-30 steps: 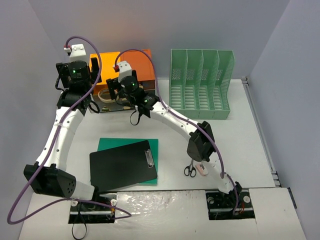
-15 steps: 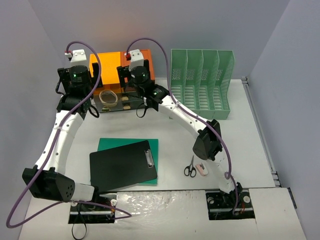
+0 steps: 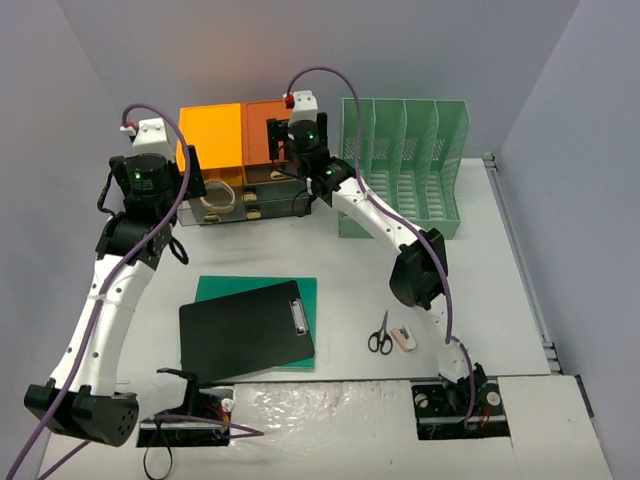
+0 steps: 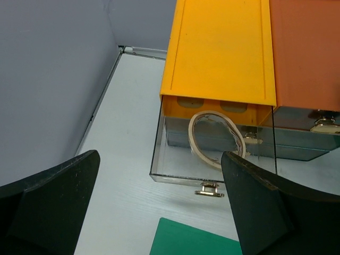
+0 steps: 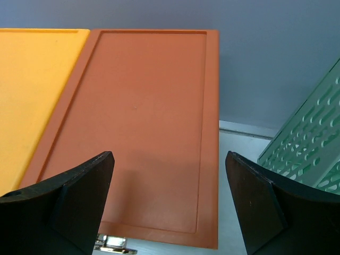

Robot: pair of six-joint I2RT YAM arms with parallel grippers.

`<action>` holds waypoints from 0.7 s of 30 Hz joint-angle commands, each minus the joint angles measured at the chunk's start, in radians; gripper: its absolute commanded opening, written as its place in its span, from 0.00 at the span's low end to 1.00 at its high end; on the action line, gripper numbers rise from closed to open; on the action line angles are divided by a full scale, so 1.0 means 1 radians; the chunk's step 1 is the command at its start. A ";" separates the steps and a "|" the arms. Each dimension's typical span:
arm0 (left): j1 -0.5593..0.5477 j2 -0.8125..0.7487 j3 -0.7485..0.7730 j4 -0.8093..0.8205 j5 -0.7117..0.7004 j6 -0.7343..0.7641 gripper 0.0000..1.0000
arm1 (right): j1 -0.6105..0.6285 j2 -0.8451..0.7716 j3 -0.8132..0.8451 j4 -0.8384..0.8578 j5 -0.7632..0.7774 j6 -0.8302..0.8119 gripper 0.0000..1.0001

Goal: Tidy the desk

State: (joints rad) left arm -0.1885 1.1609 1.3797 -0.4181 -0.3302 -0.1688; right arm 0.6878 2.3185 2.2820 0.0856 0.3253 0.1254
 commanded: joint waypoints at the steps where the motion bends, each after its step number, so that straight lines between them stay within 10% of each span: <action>1: -0.009 -0.074 -0.023 -0.048 0.022 -0.040 0.97 | -0.010 -0.001 0.053 0.077 -0.023 0.028 0.83; 21: -0.012 -0.184 -0.115 -0.187 0.036 -0.079 0.97 | -0.026 -0.001 0.017 0.075 -0.046 0.064 0.83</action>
State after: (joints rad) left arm -0.1963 0.9992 1.2615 -0.5972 -0.3071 -0.2142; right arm 0.6678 2.3531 2.2843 0.0864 0.2855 0.1775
